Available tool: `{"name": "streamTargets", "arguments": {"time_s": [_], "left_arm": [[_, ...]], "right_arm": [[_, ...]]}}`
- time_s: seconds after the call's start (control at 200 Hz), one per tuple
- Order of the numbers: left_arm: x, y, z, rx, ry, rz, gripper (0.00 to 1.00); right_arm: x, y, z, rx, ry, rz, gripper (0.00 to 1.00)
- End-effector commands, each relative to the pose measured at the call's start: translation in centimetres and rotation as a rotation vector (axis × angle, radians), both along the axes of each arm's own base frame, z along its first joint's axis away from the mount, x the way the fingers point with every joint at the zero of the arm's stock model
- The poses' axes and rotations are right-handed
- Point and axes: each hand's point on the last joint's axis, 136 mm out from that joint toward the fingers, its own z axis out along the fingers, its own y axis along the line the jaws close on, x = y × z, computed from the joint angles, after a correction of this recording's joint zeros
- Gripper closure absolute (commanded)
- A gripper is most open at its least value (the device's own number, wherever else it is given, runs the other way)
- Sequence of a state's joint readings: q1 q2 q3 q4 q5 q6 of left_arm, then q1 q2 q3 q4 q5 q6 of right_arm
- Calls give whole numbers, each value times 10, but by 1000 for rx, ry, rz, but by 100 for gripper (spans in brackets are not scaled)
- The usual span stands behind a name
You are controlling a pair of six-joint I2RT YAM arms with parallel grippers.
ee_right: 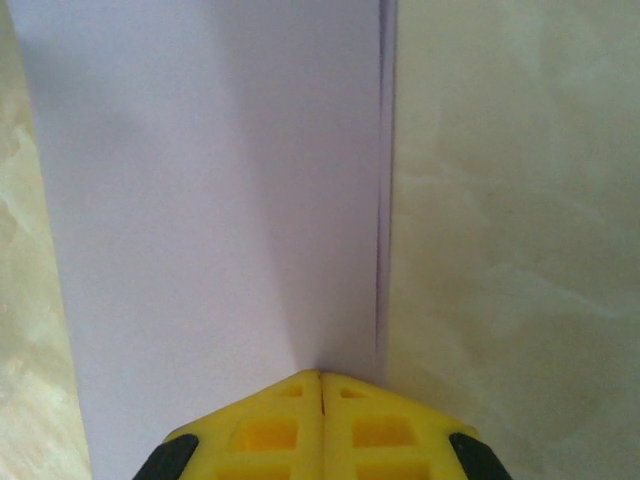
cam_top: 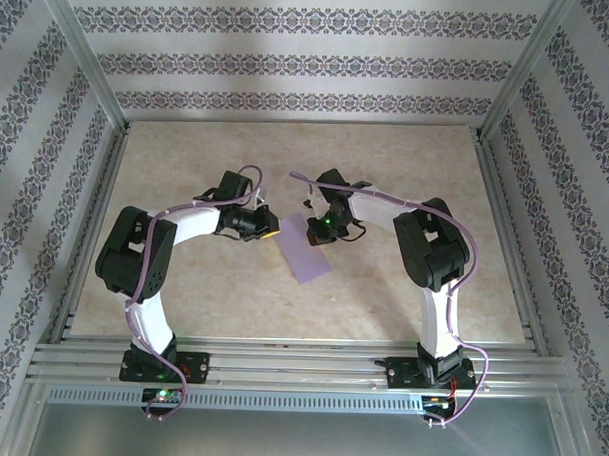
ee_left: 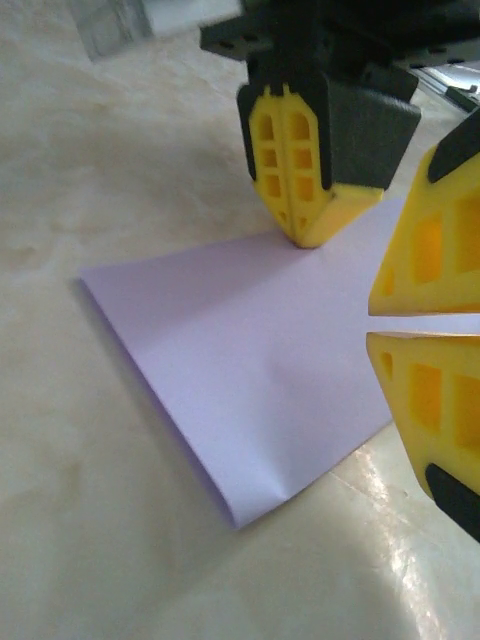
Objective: Fold a paper plane with a square sheet of paper (pick it up from the middle)
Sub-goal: Rotate the square sheet of paper at the center of the table, then first fold in half a square sheet of paper at the center of the table.
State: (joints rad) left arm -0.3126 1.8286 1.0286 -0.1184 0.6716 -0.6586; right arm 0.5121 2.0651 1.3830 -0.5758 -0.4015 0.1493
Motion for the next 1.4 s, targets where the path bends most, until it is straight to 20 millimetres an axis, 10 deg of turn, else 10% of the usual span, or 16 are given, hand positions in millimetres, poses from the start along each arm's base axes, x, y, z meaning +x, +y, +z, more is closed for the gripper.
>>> {"name": "streamTargets", "arguments": {"time_s": [0.0, 0.395, 0.734, 1.049, 1.394], "left_arm": [[6, -9, -4, -39, -3, -3, 88], [14, -1, -34, 62, 69, 43, 90], [0, 9, -54, 137, 152, 55, 91], [-3, 11, -59, 150, 165, 51, 92], [-3, 10, -61, 147, 166, 53, 92]], "right_arm": [[-42, -44, -54, -205, 176, 30, 96], [-40, -37, -47, -160, 179, 2, 94], [-19, 9, 51, 79, 14, -152, 88], [-65, 72, 46, 164, 44, -203, 98], [-48, 79, 13, 154, 76, -270, 100]]}}
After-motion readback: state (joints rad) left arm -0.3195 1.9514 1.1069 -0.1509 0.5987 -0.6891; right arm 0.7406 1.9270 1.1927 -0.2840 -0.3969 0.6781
